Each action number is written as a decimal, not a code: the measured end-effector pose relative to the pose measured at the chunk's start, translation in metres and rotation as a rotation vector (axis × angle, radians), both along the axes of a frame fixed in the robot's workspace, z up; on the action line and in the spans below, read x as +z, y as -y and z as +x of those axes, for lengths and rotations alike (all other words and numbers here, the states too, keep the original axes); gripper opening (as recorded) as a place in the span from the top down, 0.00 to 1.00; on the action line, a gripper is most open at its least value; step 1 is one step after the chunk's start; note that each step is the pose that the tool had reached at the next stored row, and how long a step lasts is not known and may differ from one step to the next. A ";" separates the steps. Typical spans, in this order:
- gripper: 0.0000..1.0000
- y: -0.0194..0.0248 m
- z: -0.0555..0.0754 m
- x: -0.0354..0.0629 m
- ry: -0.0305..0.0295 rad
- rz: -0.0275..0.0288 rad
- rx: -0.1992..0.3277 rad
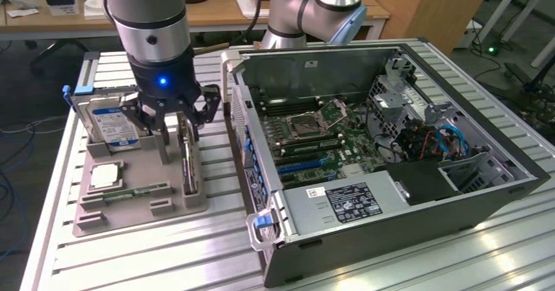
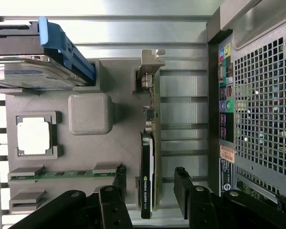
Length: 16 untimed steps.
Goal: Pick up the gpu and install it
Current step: 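Pick up the gpu and move the gpu toward the slot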
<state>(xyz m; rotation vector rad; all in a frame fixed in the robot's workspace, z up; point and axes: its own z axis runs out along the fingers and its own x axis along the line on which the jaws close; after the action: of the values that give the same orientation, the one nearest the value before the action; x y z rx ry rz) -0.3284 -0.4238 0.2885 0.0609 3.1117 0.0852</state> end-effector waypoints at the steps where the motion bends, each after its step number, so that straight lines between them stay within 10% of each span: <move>1: 0.47 0.0000 0.000 -0.0004 0.0000 0.0000 0.000; 16: 0.47 0.0000 0.000 -0.0085 0.0001 0.0004 0.000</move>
<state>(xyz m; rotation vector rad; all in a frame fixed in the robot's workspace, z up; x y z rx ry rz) -0.3284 -0.4238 0.2800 0.0609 3.1116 0.0858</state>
